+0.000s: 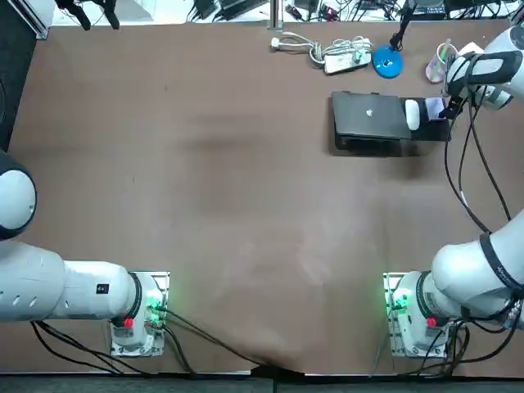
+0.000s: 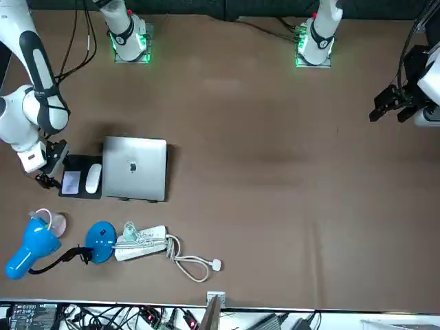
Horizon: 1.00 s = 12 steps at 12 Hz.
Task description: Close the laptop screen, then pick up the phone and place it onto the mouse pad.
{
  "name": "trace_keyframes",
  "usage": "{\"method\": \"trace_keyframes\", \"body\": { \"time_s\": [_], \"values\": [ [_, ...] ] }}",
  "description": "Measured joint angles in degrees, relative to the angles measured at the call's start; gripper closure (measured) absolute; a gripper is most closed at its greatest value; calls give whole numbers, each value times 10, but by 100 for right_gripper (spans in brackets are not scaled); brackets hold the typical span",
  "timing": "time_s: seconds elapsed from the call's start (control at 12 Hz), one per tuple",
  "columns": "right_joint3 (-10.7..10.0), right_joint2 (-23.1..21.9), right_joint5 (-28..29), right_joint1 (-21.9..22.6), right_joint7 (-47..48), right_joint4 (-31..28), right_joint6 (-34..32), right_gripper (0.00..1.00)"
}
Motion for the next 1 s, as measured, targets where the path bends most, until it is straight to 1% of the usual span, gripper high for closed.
{"method": "trace_keyframes", "body": {
  "time_s": [0.08, 0.25, 0.42, 0.67, 0.83, 1.0],
  "values": [
    [0, -9, 1, 0, 3, 1, -13, 0],
    [0, -38, 3, 0, 21, 4, -54, 0],
    [1, -75, 5, 2, 74, 10, -104, 0],
    [2, -134, 6, 4, 186, 29, -195, 0],
    [3, -165, 7, 9, 281, 62, -286, 0],
    [4, -187, 7, 13, 384, 103, -374, 0]
  ]
}}
